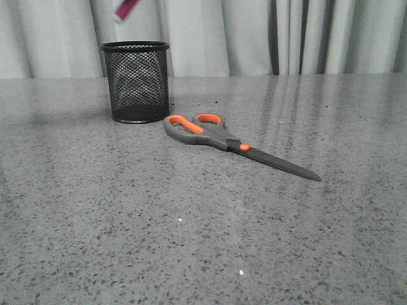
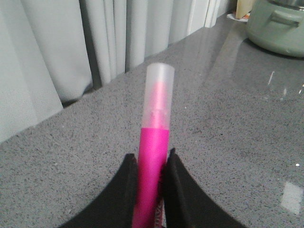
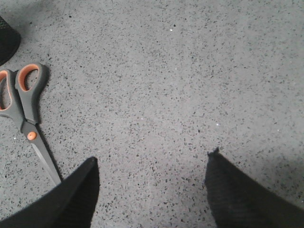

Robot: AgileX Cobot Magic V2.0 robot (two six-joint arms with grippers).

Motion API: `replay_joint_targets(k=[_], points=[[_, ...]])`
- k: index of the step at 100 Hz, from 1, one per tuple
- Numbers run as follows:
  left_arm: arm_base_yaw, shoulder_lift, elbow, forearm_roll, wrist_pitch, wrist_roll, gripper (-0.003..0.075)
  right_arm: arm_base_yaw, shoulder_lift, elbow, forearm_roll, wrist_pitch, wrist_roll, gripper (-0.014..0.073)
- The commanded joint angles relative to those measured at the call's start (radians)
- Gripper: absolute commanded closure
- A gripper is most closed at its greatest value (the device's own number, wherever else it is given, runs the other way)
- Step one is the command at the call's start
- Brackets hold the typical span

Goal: Put pen and scissors into bin
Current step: 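Lift the highlighter and drop it cap-up into the black mesh cup, then lower the right gripper over the scissors and grasp the orange handles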

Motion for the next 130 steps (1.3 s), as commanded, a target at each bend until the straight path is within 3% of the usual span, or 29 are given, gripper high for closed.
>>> replay_joint_targets(k=[1, 28, 35, 52, 61, 74, 84, 91, 103, 111, 130], points=[[-0.013, -0.012, -0.029, -0.080, -0.010, 0.008, 0.0739, 0.000, -0.004, -0.038, 0.022, -0.042, -0.011, 0.0161], [0.001, 0.014, -0.029, -0.071, -0.007, 0.008, 0.0707, 0.000, -0.004, -0.038, 0.022, -0.032, -0.011, 0.0161], [0.001, 0.014, -0.029, -0.046, -0.001, 0.008, 0.0618, 0.000, -0.004, -0.038, 0.022, -0.032, -0.011, 0.0161], [0.001, 0.014, -0.029, -0.035, 0.009, 0.008, 0.0272, 0.000, -0.004, -0.038, 0.022, -0.032, -0.011, 0.0161], [0.003, 0.009, -0.043, -0.032, 0.014, 0.008, 0.0205, 0.000, -0.004, -0.038, 0.022, -0.034, -0.011, 0.0161], [0.021, -0.040, -0.087, -0.002, 0.056, 0.008, 0.0244, 0.000, -0.004, -0.038, 0.022, -0.038, -0.011, 0.0161], [0.045, -0.109, -0.117, 0.041, 0.071, 0.008, 0.0346, 0.000, -0.004, -0.038, 0.022, -0.040, -0.011, 0.0161], [0.070, -0.171, -0.120, 0.058, 0.071, 0.008, 0.0468, 0.000, -0.004, -0.038, 0.022, -0.040, -0.011, 0.0161], [0.125, -0.276, -0.120, 0.117, 0.114, -0.040, 0.0743, 0.000, -0.004, -0.038, 0.034, -0.034, -0.011, 0.0161], [0.177, -0.338, -0.120, 0.176, 0.177, -0.074, 0.0740, 0.000, -0.004, -0.039, 0.087, -0.031, -0.036, 0.0161], [0.298, -0.481, 0.011, 0.207, 0.129, -0.157, 0.0740, 0.016, 0.016, -0.095, 0.376, 0.072, -0.377, 0.0161]])
